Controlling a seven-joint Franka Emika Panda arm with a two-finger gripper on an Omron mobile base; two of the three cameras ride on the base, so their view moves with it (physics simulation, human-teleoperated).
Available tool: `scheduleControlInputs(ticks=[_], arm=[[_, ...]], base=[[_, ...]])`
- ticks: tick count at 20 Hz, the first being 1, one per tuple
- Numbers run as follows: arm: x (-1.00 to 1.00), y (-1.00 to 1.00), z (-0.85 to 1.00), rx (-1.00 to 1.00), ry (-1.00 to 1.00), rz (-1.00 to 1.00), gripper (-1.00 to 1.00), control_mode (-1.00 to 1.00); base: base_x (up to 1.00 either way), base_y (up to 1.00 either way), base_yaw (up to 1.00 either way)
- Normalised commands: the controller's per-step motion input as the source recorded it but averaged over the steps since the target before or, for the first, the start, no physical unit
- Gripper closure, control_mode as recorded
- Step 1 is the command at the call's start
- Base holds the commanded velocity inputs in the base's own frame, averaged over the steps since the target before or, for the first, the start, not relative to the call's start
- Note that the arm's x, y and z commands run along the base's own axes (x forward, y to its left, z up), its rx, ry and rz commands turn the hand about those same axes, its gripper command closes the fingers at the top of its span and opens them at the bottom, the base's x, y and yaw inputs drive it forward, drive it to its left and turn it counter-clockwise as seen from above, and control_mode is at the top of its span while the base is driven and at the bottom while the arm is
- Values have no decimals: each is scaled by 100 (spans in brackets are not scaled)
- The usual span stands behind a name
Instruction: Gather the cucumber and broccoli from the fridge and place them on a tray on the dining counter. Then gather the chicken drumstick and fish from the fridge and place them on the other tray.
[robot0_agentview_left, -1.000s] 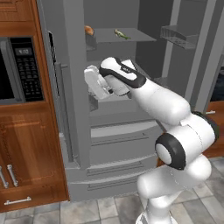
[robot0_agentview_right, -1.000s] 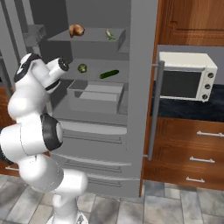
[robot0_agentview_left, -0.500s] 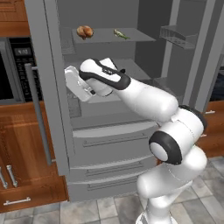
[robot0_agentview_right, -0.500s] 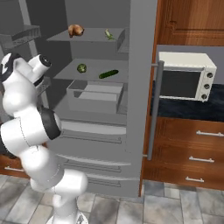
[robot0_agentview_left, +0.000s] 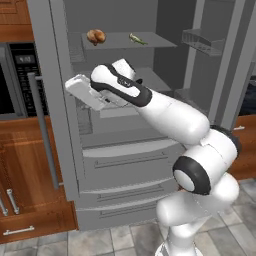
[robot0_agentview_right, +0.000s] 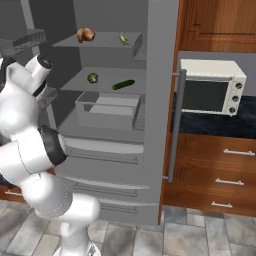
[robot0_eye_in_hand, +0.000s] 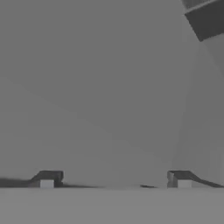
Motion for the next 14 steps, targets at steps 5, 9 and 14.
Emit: scheduleControlInputs(ticks=[5,9,14], arm=[[-87,-60,4,-16,-22,-3,-100,-100],[-75,-90,15,-13,-15,-5,-100,-100],[-72,-99,7,-11,-8,-7,-100,-100]], base=[[0,0,0],[0,0,0],[0,0,0]])
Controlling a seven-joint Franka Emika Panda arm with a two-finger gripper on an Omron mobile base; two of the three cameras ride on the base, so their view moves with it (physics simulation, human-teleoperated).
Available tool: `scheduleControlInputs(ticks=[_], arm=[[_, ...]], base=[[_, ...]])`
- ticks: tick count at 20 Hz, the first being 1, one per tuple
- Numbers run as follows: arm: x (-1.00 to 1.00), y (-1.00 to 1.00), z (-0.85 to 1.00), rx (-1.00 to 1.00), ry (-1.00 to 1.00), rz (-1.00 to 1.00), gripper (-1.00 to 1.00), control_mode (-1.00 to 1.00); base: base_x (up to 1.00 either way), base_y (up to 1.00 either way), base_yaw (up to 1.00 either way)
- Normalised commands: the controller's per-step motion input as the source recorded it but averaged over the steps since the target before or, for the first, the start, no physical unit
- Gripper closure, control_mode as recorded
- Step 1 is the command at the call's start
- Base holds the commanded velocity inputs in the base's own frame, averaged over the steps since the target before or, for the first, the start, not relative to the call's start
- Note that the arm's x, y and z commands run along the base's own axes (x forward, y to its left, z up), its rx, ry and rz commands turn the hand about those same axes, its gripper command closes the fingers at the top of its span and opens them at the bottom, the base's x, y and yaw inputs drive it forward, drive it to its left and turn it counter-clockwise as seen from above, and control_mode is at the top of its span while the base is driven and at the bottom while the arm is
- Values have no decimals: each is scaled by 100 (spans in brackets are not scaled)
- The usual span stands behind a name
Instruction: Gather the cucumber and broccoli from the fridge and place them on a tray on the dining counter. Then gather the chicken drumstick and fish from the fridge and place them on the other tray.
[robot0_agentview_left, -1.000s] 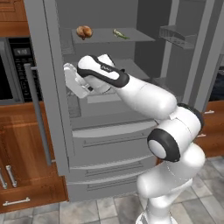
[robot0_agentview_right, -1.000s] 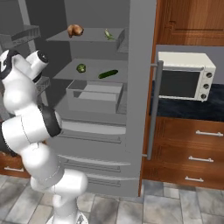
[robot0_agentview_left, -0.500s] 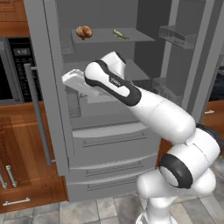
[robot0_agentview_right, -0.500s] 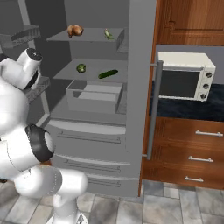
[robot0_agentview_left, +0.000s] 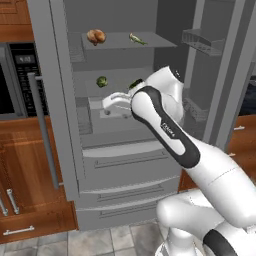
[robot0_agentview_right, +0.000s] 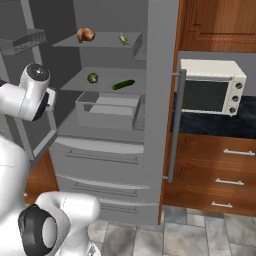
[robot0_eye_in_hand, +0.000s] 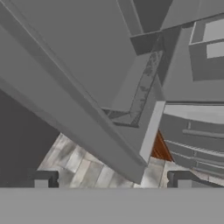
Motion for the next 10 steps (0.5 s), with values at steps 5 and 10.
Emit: scheduleControlInputs(ticks=[5,10], arm=[[-75,-79,-10,-5,-4,-8,-100,-100],[-50,-55,-15,-2,-1,-3,-100,-100]], base=[[0,0,0],[0,0,0]])
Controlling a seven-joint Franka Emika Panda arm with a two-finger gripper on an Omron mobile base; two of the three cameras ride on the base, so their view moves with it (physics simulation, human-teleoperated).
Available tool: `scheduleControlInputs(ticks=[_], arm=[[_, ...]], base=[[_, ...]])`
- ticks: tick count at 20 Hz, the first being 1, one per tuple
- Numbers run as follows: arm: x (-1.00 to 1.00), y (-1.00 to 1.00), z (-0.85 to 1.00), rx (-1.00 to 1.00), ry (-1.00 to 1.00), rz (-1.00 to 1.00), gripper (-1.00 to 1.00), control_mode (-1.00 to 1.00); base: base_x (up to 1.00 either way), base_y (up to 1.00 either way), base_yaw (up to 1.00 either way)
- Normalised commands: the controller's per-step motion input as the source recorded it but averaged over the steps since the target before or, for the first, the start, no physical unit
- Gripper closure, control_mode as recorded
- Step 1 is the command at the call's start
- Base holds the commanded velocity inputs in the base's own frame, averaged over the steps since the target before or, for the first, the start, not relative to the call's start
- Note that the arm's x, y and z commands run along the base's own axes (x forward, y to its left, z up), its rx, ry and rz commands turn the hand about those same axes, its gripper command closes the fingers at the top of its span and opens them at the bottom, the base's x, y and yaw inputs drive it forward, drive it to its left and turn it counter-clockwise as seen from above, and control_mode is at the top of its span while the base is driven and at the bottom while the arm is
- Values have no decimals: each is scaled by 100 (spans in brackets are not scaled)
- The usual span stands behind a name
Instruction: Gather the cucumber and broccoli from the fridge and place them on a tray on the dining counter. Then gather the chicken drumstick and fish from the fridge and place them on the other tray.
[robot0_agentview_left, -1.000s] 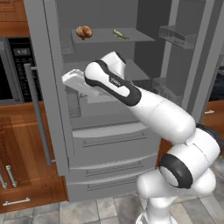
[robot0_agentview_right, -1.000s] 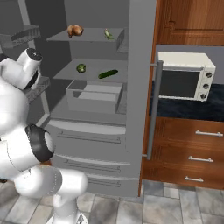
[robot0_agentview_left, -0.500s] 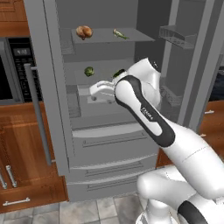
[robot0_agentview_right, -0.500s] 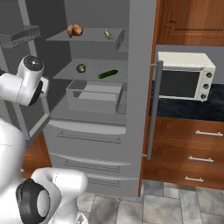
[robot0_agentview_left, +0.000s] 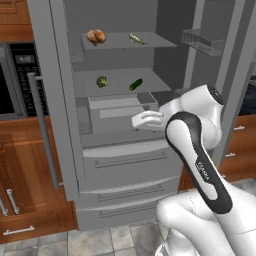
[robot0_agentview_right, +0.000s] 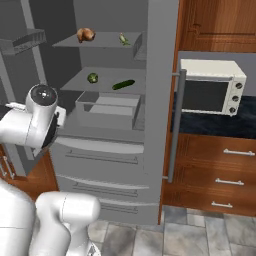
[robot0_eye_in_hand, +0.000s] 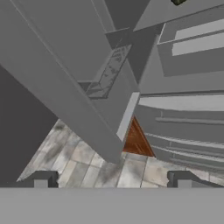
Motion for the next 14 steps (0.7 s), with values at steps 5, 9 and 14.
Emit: scheduleControlInputs(ticks=[5,9,14], arm=[[-51,-67,7,-9,0,-17,-100,-100],[-41,-55,25,-12,6,-19,-100,-100],[-46,-49,30,-8,12,-17,-100,-100]], base=[[0,0,0],[0,0,0],[0,0,0]])
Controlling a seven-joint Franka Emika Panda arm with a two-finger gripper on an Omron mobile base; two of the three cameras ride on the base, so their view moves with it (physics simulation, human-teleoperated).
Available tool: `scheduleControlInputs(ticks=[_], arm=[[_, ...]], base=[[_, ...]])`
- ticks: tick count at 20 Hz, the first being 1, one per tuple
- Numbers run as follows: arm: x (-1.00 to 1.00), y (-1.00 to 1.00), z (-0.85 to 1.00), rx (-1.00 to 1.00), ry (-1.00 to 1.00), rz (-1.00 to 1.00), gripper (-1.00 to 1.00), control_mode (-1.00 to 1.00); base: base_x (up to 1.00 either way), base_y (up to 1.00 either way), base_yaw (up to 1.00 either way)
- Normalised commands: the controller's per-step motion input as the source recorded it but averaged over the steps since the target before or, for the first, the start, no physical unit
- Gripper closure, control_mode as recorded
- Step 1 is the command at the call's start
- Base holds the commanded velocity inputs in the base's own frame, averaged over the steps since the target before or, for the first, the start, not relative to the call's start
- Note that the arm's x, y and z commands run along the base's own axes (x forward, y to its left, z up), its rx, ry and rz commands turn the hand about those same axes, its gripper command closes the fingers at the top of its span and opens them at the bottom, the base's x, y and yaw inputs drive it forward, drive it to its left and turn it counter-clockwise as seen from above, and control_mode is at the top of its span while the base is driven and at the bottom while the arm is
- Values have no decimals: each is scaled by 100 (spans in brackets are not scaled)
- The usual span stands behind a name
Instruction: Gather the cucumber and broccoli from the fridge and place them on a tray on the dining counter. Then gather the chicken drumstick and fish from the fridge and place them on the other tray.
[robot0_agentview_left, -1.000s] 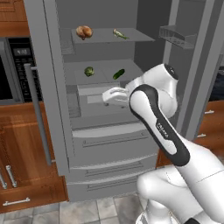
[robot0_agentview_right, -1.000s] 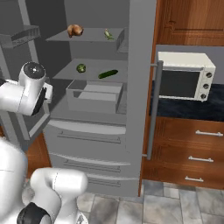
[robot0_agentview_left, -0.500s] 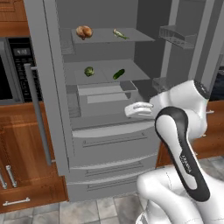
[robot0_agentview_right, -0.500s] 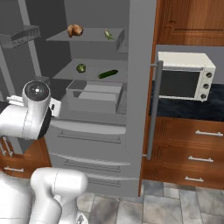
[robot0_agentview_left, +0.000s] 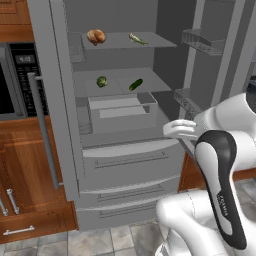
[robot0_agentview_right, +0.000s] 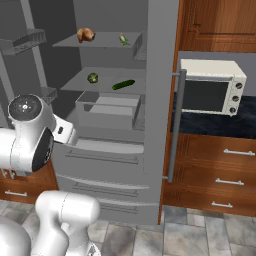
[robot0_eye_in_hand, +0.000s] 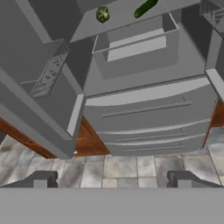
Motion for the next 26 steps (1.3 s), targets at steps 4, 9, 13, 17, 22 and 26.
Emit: scheduleControlInputs(ticks=[4,9,13,17,22,26], arm=[[-37,-22,11,-6,11,-10,-100,-100],[-10,1,0,-11,1,1,-100,-100],[0,1,-1,-1,0,3,-100,-100],[0,1,0,0,1,0,-100,-100],[3,0,0,0,1,0,-100,100],[0,0,0,0,0,0,-100,100]], base=[[0,0,0],[0,0,0],[0,0,0],[0,0,0],[18,2,0],[81,26,-6]])
